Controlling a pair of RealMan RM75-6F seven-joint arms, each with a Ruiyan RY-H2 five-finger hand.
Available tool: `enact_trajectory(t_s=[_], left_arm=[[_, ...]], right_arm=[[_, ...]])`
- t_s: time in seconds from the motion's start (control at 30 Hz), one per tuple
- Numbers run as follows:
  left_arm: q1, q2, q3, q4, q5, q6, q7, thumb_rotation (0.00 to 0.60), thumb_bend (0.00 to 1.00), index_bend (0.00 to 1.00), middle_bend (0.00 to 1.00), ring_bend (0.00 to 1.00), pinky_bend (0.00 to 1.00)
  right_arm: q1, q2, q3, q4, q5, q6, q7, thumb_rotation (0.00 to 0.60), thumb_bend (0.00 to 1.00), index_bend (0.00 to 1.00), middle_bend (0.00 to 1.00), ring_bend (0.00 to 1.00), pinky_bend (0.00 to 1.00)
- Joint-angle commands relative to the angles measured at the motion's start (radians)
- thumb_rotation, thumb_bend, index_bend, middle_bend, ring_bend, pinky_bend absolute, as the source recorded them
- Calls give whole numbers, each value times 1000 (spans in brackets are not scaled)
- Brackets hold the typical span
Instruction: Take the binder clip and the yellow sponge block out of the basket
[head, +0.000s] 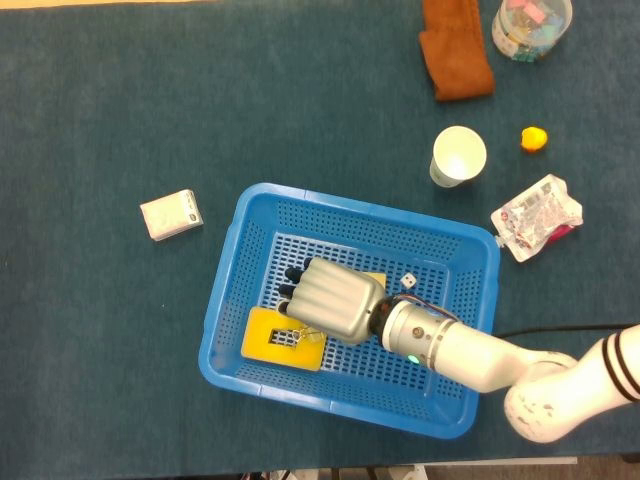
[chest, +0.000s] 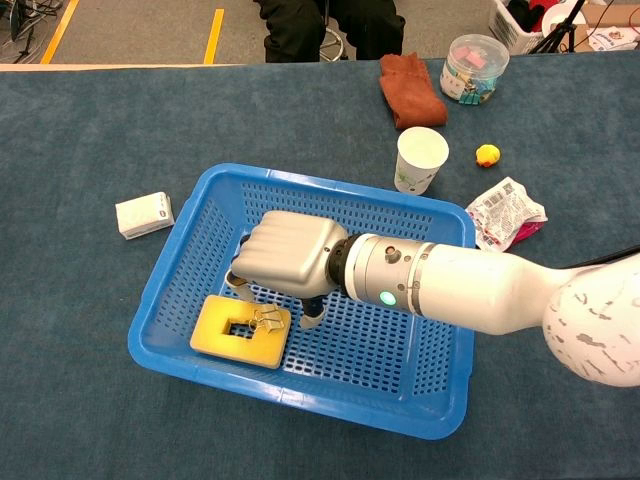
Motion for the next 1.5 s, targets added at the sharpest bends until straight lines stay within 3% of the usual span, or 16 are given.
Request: enact_trajectory(t_s=[0.03,0.63,1.5], left_arm=[[3,2,1,0,0,2,-1,600,174,282,212,130,115],[8,12,-2,4,-1,3,-26,600,174,282,210,130,115],[1,28,-5,12,-4,-18,-56,600,174,282,204,130,115]], right_arm=[[14,-20,-4,18,17,7,2,600,89,377,344,247,437],[64,-82,-22,65,45,44,9,600,129,381,344,247,437],[91,-84,-43,56,63,74,20,600,219,566,395,262,438]])
